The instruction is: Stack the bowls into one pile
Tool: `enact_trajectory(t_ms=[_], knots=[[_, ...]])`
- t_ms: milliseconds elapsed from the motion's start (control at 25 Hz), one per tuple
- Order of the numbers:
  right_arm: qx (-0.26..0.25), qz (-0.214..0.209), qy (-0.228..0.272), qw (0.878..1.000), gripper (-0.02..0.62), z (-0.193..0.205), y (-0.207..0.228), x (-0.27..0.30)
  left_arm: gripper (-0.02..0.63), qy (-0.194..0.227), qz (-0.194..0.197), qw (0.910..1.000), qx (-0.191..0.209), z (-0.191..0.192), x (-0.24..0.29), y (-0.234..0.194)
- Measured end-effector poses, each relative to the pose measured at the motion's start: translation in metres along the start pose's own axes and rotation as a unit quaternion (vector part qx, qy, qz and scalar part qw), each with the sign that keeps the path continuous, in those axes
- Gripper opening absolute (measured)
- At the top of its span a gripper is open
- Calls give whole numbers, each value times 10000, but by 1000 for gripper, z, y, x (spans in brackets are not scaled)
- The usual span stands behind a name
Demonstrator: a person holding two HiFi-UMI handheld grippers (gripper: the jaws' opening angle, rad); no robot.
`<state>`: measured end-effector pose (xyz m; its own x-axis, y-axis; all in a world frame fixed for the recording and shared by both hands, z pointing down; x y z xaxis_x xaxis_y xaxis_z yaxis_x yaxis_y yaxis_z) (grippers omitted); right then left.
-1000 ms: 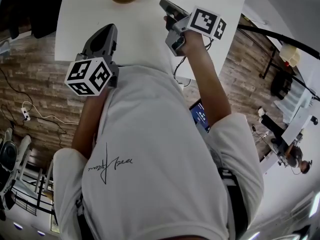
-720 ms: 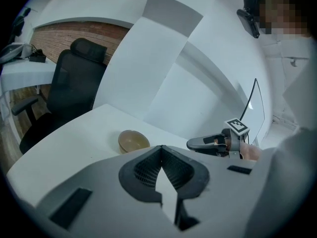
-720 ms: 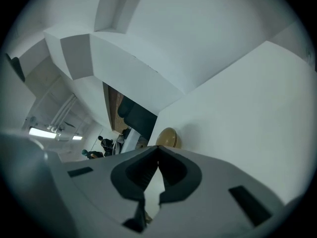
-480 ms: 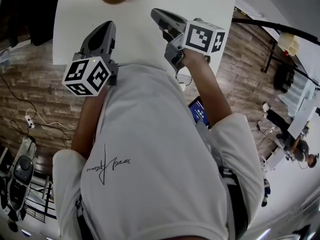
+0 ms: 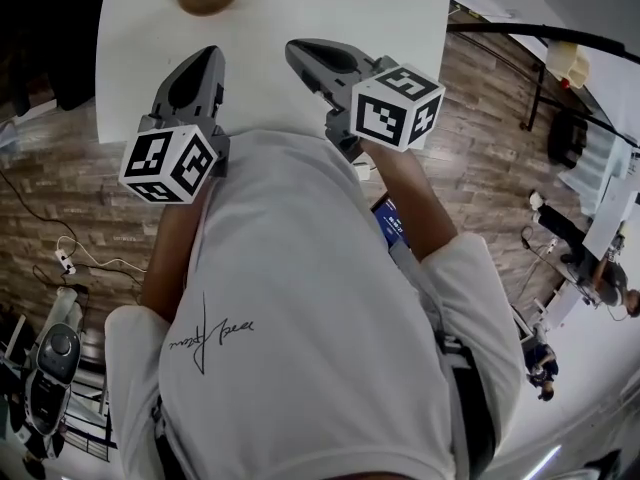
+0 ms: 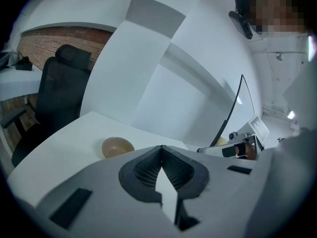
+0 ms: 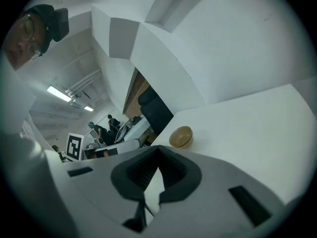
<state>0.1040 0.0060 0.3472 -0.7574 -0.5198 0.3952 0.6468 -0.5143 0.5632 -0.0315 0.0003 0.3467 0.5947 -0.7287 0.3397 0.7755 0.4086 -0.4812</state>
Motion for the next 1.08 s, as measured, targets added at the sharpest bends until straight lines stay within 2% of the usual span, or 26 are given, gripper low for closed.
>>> enact_trajectory(t_ms=[440,1080], knots=[[-425,66,-42,9991,8,-2,-2,-14,8,-42,187,9997,142,4,4,16],[-515,-40,-91,9986,8,-1,-3,-12,8,-62,151,9998,104,4,7,19]])
Point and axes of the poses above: the fingertips, and each gripper's own axes: x forward along the fingers, y to its right, z out of its underside, the point moved 3 cm from there along -x, backward along the fingers, and after that the axes turned 3 degrees about -x, right-handed, at the moved point
